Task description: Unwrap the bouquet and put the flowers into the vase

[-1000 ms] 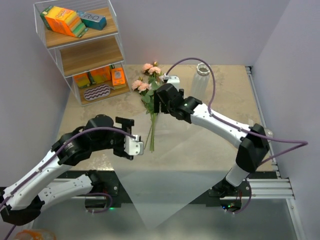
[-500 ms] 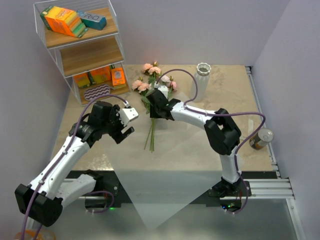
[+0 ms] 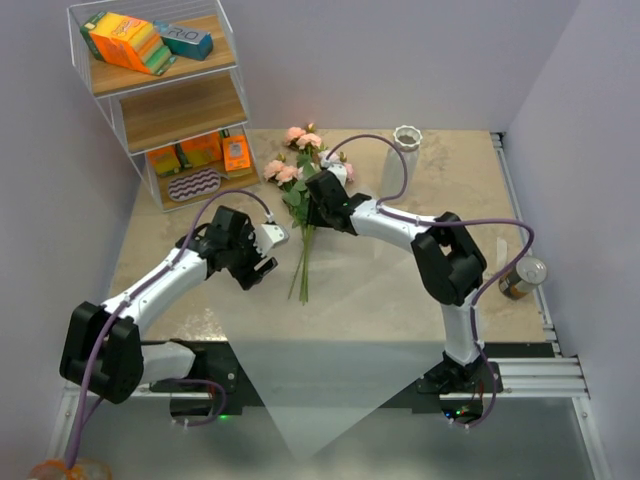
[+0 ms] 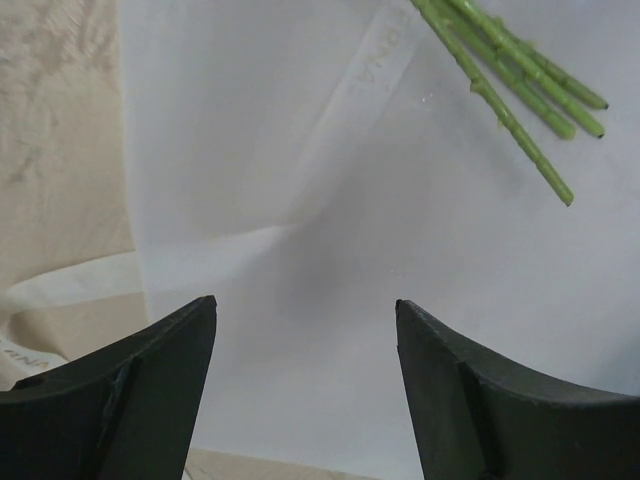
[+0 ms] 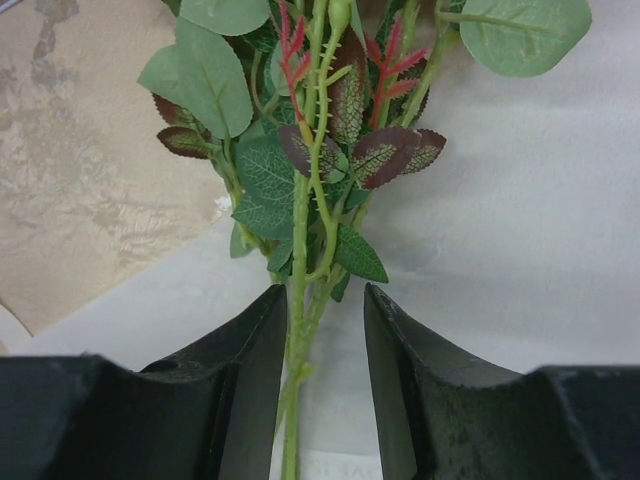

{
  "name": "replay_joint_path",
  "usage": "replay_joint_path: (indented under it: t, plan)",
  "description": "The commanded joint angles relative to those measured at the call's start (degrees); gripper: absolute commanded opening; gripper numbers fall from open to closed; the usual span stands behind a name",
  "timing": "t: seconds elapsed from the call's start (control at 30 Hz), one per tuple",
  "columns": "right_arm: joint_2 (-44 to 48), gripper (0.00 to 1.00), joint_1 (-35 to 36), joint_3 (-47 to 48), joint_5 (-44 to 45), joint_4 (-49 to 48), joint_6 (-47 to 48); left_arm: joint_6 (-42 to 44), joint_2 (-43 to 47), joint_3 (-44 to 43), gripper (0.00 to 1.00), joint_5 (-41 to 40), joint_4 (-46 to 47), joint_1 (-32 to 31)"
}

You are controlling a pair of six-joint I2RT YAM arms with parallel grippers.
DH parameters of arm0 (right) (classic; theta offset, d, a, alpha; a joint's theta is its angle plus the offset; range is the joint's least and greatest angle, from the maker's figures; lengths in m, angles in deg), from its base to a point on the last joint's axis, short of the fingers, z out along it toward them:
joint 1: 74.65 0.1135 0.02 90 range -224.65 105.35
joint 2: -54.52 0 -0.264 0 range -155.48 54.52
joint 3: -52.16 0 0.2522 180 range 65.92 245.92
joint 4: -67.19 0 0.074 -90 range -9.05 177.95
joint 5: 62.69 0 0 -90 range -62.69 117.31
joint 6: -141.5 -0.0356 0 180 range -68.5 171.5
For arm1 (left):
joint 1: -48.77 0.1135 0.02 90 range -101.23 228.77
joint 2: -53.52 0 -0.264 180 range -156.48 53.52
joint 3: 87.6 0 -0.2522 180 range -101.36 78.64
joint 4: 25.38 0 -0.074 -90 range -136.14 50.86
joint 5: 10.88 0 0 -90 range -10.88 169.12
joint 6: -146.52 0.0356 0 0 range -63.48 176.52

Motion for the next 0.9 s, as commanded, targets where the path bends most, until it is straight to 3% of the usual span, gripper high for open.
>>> replay_joint_path:
  t: [0.0, 0.47, 0.6, 0.63, 0.7, 0.87]
  plan:
    - [-1.0, 0.4, -1.1, -1.1, -1.8, -3.2, -0.8, 0.9, 0.6, 1.8, 0.77, -0.5, 4.5, 0.4]
    - [-4.7, 0.37, -1.2, -1.5, -2.5, -4.8, -1.6, -1.9, 1.9, 4.2, 0.76, -3.6, 8.7, 0.3]
    - [-3.3, 0.22, -1.2, -2.6, -2.3, -5.8, -1.8, -1.7, 1.7, 5.0, 0.76, -4.0, 9.1, 0.3]
    - [-2.8, 0.12, -1.2, -2.8, -2.3, -5.8, -1.8, -1.5, 1.6, 5.5, 0.76, -4.0, 9.3, 0.3]
    - [-1.8, 0.03, -1.1, -3.4, -1.7, -6.0, -1.8, -1.6, 1.6, 5.8, 0.76, -4.2, 9.8, 0.3]
    - [3.9, 0.0, -1.1, -5.3, -0.6, -6.3, -1.8, -2.0, 1.2, 6.0, 0.76, -4.2, 10.5, 0.3]
